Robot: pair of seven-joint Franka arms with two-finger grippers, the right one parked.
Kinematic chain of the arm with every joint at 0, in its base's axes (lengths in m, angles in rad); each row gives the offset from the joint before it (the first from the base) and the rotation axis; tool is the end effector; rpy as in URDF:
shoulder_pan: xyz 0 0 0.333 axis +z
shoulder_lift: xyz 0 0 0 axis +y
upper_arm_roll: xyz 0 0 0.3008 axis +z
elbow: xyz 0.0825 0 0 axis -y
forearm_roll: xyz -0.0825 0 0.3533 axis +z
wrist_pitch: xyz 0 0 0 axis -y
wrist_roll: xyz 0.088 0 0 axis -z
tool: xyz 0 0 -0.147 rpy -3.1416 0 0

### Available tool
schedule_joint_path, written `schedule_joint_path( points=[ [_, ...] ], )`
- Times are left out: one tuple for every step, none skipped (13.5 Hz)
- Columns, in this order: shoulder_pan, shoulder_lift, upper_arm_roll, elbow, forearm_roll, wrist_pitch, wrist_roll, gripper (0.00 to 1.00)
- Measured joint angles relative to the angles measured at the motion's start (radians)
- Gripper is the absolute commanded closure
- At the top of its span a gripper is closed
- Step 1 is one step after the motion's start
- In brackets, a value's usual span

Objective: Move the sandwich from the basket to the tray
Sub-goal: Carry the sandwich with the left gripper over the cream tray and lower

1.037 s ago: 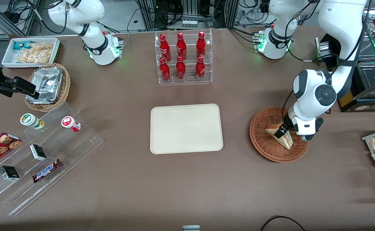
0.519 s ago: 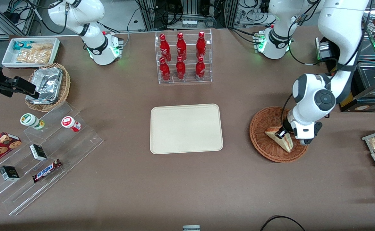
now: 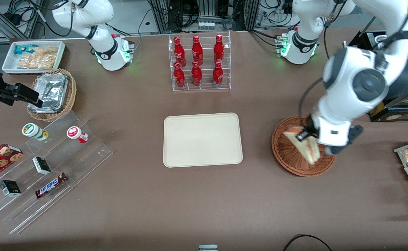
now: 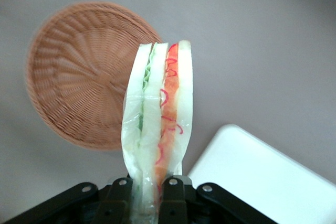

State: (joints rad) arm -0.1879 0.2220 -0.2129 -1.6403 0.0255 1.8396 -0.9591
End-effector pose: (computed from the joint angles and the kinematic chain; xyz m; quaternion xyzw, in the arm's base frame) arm 0.5502 -0.2212 0.4394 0.9615 0.2744 -0.0138 0.0030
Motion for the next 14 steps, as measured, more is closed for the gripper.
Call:
schedule_joint_path(
  points=[
    [-0.062,0.014,-0.002,0.004,0.000,0.000,-0.007,0.94],
    [-0.124,0.039,-0.002,0.007,0.000,0.005,-0.014,0.93],
    [-0.185,0.075,-0.003,0.015,0.001,0.021,-0.023,0.93],
    [-0.243,0.121,-0.003,0.032,0.001,0.047,-0.034,0.94],
    [-0.291,0.168,-0.003,0.051,0.002,0.083,-0.040,0.94],
    [-0.334,0.217,-0.002,0.069,0.003,0.127,-0.042,0.94],
    [-0.375,0.265,-0.002,0.085,0.007,0.177,-0.046,0.94],
    [-0.411,0.308,0.000,0.100,0.021,0.217,-0.058,0.93],
    [-0.438,0.347,0.000,0.111,0.041,0.248,-0.071,0.93],
    [-0.454,0.381,0.001,0.119,0.057,0.278,-0.073,0.93],
    [-0.465,0.413,0.001,0.123,0.069,0.311,-0.073,0.93],
    [-0.475,0.445,0.001,0.127,0.078,0.344,-0.073,0.93],
    [-0.482,0.473,0.002,0.130,0.083,0.367,-0.073,0.93],
    [-0.486,0.494,0.002,0.133,0.086,0.375,-0.073,0.91]
  ],
)
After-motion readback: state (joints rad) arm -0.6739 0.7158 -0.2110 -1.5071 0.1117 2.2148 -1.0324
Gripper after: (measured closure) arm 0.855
